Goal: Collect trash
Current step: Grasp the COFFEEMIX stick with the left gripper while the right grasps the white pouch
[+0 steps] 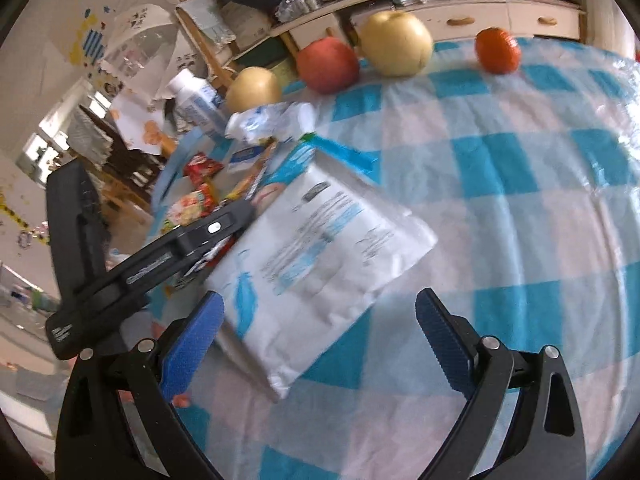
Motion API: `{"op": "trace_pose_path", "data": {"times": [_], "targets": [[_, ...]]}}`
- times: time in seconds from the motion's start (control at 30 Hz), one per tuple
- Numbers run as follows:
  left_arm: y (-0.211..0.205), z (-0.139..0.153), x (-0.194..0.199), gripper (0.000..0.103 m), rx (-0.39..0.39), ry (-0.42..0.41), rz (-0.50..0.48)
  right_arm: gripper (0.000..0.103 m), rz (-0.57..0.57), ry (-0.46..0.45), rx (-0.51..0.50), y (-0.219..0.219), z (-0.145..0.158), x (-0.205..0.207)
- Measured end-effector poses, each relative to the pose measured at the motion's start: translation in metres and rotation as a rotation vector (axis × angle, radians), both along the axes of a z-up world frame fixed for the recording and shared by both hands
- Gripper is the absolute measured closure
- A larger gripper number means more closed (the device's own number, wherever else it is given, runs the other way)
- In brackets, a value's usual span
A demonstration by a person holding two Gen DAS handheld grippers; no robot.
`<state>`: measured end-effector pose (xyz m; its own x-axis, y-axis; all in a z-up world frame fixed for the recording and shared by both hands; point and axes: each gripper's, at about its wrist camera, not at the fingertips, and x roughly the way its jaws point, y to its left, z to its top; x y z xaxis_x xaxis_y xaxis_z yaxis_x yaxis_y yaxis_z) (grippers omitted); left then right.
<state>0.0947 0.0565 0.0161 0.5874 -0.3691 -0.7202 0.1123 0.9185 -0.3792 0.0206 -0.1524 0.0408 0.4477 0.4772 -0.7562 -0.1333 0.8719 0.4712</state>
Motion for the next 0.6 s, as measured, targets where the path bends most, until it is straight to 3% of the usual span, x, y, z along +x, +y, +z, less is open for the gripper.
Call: {"op": "trace_pose_path", "data": {"times": [0.13, 0.3, 0.6], "targets": [[-0.002, 0.0, -0.003, 0.047, 0.013, 0.002, 0.004, 0.011, 0.006, -0.023, 0.019, 0.006, 0.001, 0.0], [-0.005, -0.001, -0.007, 0.05, -0.024, 0.015, -0.014, 0.014, -0.037, -0.026, 0.063, -0.005, 0.001, 0.005], [-0.022, 0.0, -0.023, 0.056, -0.003, 0.008, -0.073, 0.014, -0.102, -0.001, 0.073, -0.03, -0.004, 0.013]]}}
